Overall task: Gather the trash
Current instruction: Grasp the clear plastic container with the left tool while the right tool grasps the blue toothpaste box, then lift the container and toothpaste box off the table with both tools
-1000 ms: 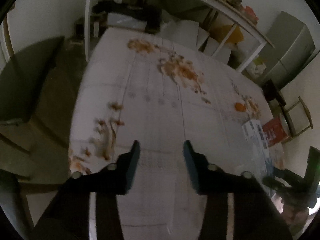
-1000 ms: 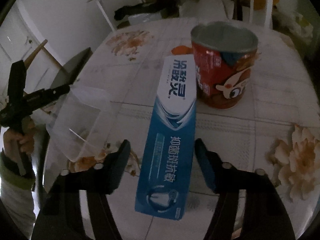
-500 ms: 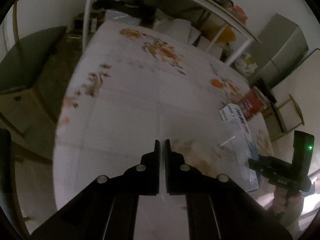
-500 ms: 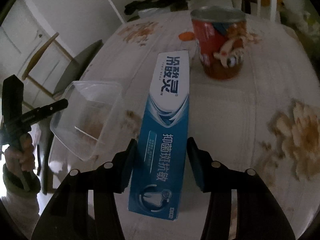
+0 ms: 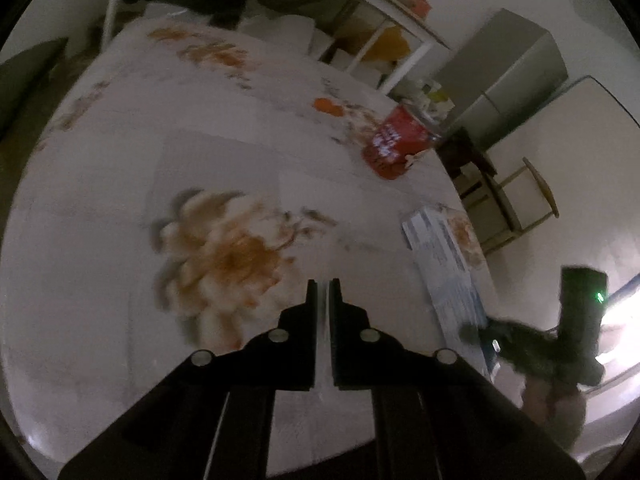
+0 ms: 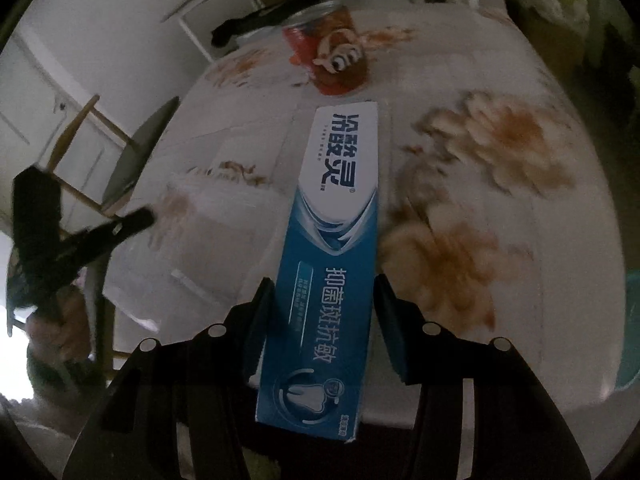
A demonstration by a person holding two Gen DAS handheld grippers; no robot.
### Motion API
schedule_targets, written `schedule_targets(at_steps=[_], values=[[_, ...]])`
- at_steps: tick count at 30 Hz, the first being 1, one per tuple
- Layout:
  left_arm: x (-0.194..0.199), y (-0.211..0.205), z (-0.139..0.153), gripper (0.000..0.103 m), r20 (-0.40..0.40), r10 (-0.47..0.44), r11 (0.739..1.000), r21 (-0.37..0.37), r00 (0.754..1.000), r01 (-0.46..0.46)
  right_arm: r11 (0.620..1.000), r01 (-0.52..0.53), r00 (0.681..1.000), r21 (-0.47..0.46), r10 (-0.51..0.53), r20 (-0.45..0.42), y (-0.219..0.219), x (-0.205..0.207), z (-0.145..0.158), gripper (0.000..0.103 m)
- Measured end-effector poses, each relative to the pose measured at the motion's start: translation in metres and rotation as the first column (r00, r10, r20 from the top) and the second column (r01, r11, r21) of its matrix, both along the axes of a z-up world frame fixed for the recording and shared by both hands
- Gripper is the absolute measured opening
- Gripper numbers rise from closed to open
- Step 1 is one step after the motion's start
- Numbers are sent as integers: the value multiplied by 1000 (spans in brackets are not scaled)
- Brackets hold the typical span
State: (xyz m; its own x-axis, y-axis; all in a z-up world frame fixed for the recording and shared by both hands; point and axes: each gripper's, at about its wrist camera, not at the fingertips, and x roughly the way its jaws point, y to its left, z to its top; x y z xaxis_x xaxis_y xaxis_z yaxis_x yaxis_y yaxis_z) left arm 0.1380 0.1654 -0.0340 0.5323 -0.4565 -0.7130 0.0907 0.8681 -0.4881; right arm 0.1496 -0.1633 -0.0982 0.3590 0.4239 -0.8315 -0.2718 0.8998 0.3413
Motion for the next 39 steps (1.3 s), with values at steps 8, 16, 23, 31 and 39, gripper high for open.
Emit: schedule_targets(at_steps=[8,16,23,31,39], values=[[59,-46,9,15,115,-70,996,68,991,63,1000,16,1000,15,-16,-22,-9,-38,-1,47],[44,-53,41,54,240,-76,993,102,968,53,996,94,995,7,-94,35,-35,-51,13,47],[-10,-32,33,67,151,-52,987,157,987,28,989,146,988,2,-146,52,-44,-30,11,47],[-21,-36,3,66,32,-71,994,83,997,68,997,-58,997,40,56,55,-2,-44,13,47],[-4,-62,-12,28,23,-85,976,205,996,79,992,123,989,-20,-121,84,-39,-38,15,47]])
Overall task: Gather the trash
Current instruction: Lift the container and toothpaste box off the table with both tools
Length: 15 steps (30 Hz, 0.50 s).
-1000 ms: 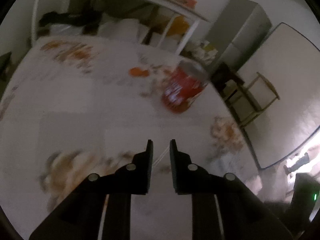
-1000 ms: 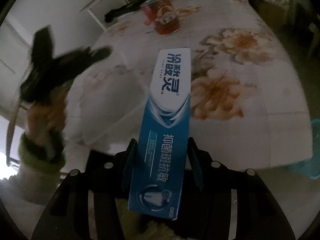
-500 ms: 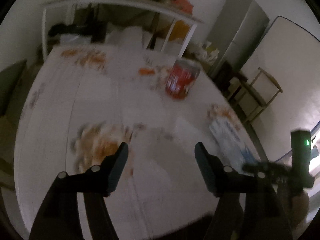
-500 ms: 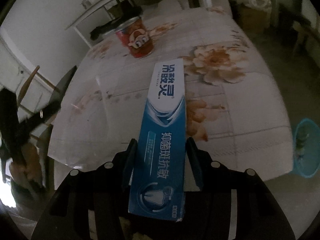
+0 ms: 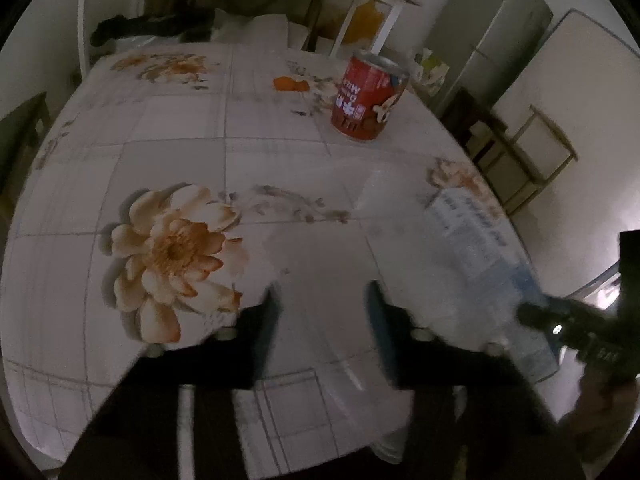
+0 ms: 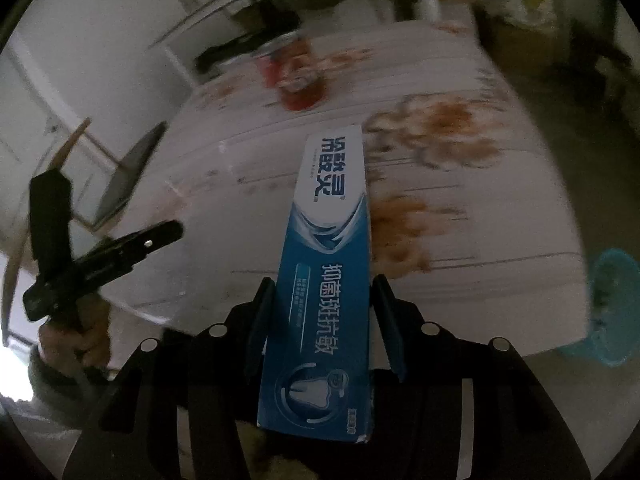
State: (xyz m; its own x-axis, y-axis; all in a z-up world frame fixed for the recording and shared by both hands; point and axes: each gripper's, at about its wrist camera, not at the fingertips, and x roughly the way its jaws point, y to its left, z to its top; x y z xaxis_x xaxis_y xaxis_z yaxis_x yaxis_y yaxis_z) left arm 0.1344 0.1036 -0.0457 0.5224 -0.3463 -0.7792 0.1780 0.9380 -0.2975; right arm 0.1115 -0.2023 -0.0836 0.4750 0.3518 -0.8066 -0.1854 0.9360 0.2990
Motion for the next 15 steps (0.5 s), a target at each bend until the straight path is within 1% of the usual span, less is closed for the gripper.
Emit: schedule_targets(at_steps=[2,3,5,7,9,11,13,15], values=[[3,-4,-3,17,-1,-16,1000,-9,1000,16,999,37,999,-16,-37,9,-8,0,0,47],[5,-7,-3,14,-3,-29,999,-21,1000,29,999,50,999,-14,-49,13,-12,1,-1,47],[9,-15,-3,13,-1,-47,999,-19,999,47,997,80,997,-13,-80,17,-19,6,-3,47],[12,-27,-4,13,-3,-70,998,3,998,70,993,116,993,-24,-115,5,-24,11,-6,48],[13,-36,-5,13,-9,-89,996,19,996,89,991,132,991,-15,-132,-7,-30,11,-7,49],[11,-41,-5,13,-7,-98,994,38,995,98,991,137,991,-3,-137,-7,-33,11,-6,51],[11,-46,-6,13,-7,-103,993,60,995,103,990,143,990,-8,-143,-1,-34,12,-4,54],[11,-50,-8,13,-6,-102,991,85,995,102,989,150,989,-20,-150,4,-33,16,-4,54]])
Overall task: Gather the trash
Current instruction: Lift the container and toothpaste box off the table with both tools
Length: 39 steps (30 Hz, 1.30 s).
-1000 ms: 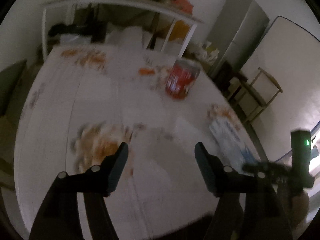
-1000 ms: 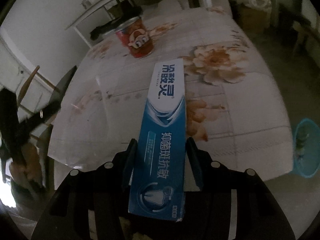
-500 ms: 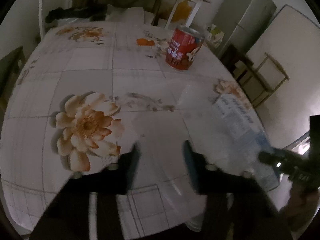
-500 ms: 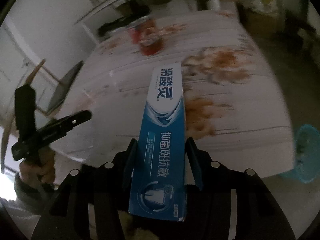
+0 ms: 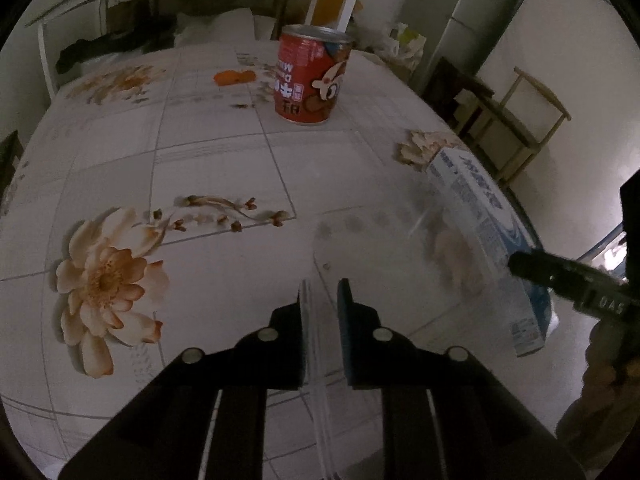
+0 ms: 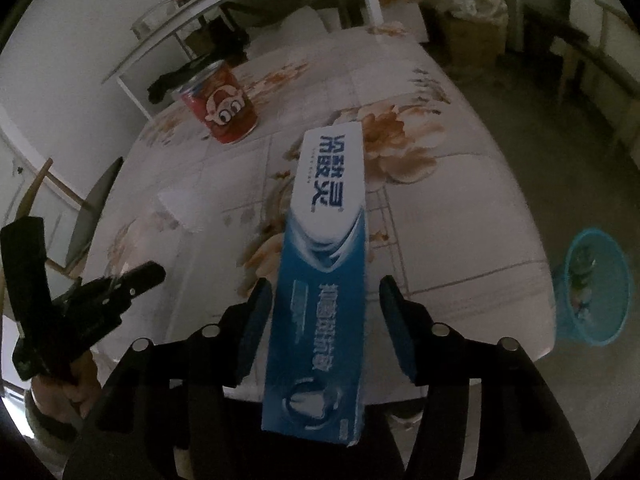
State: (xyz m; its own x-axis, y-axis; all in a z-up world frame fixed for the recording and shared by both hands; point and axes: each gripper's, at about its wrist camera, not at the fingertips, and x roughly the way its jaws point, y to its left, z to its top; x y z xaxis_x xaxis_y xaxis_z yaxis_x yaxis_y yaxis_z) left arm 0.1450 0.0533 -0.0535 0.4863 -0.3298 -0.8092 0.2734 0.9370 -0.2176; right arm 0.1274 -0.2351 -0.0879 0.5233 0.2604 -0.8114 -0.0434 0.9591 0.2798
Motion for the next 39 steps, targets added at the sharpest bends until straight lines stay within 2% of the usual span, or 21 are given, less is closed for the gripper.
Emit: schedule_targets(at_steps=[7,14,21,39], values=[[2,-10,-3,13,32,7,996,90,999,-10,999,13,1000,-34,-13,0,7,5,-6,54],[-2,-15,-3,9,55,15,992,127,998,-22,998,11,1000,-56,-11,5,13,8,-12,47],[-5,-16,-1,3,74,18,990,139,997,-28,998,13,1000,-57,-13,11,13,8,-12,45],[-9,-15,11,0,114,20,992,125,993,-34,998,39,998,-42,-38,40,10,5,-10,45]])
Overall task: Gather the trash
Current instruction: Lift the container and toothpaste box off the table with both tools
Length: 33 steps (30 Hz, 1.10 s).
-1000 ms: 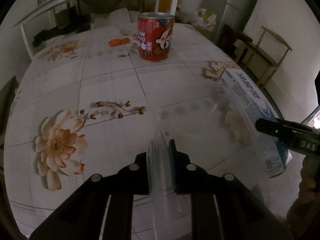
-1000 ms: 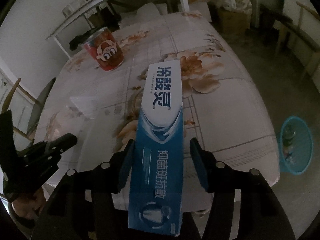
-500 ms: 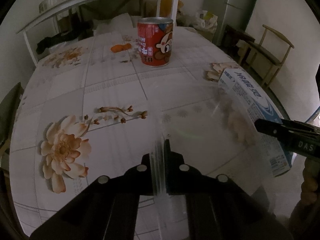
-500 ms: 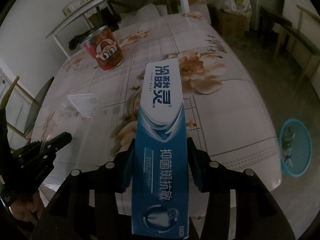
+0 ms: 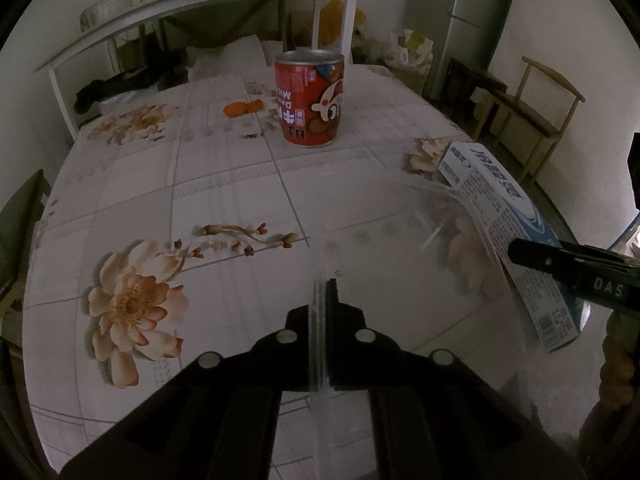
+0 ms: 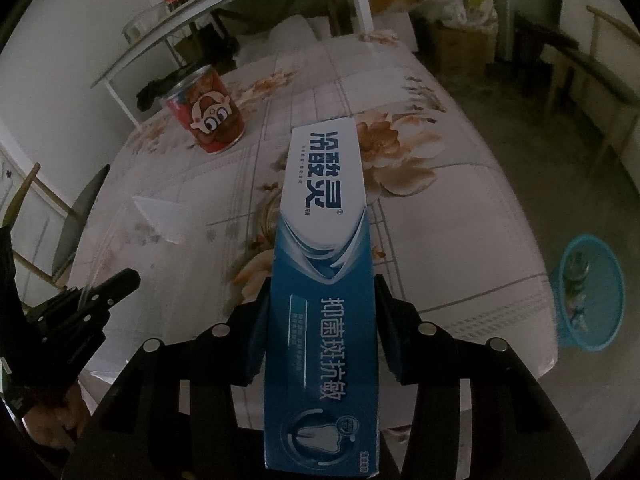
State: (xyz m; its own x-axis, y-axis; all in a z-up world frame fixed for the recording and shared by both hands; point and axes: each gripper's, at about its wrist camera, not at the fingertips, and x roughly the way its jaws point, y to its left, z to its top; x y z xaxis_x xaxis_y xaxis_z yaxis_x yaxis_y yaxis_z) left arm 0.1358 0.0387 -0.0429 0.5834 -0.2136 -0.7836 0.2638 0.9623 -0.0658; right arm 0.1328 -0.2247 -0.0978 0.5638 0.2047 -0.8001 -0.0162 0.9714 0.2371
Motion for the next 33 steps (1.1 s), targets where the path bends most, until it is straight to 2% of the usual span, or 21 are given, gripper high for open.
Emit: schedule_targets(at_steps=[20,33], values=[[-5,3,10,0,32,4,1000,-25,999,-3,1000,1,1000,-9,-1,20,3,-3,4,45],[-14,-6,30,0,82,-10,1000,-25,997,12,1000,12,997,14,-13,70,-7,-15,18,44]])
